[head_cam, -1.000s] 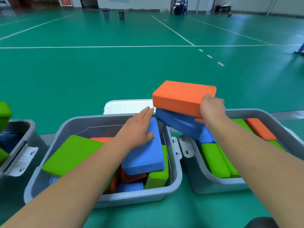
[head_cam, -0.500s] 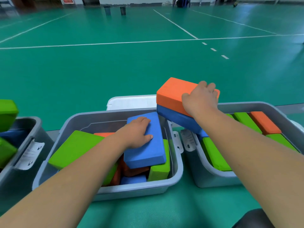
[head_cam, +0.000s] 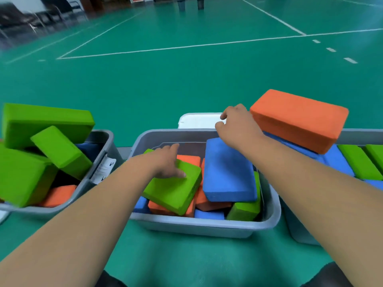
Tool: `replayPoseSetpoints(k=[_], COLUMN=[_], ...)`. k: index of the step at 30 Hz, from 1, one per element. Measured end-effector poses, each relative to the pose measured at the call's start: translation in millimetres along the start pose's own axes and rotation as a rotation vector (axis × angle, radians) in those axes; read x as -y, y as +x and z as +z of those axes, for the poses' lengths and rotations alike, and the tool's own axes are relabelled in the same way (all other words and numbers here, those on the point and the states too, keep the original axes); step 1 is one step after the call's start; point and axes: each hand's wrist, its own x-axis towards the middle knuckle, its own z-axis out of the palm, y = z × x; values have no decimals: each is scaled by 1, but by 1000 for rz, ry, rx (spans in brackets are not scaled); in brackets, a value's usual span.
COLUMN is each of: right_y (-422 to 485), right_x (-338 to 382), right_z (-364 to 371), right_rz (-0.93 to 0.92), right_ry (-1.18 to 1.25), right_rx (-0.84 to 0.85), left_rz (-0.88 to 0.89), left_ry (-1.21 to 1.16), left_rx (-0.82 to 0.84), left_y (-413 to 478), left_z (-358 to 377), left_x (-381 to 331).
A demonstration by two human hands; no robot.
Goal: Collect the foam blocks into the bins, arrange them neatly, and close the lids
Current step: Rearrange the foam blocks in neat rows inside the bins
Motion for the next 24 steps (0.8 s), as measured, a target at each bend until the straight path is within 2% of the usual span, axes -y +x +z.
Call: replayPoseSetpoints(k=[3, 5, 9, 16, 21, 24], right_y=[-2, -7, -16, -22, -25, -26], right_x=[17, 25, 32, 45, 50, 48], right_z=[20, 34, 65, 98, 103, 101], right_rz=[-112, -173, -189, -285, -266, -246], right_ry=[-32, -111, -261, -551, -462, -377], right_rx=[171, 343, 565, 677, 683, 691], left_rz=[-129, -211, -266, -318, -328, -308], left_ry=[21, 21, -28, -232, -310, -360], left_rx=[79, 118, 162, 72, 14, 47], left_y=[-8, -12, -18, -22, -22, -21], left_z=[6, 11, 17, 25, 28, 29], left_x=[30, 48, 74, 97, 103, 112])
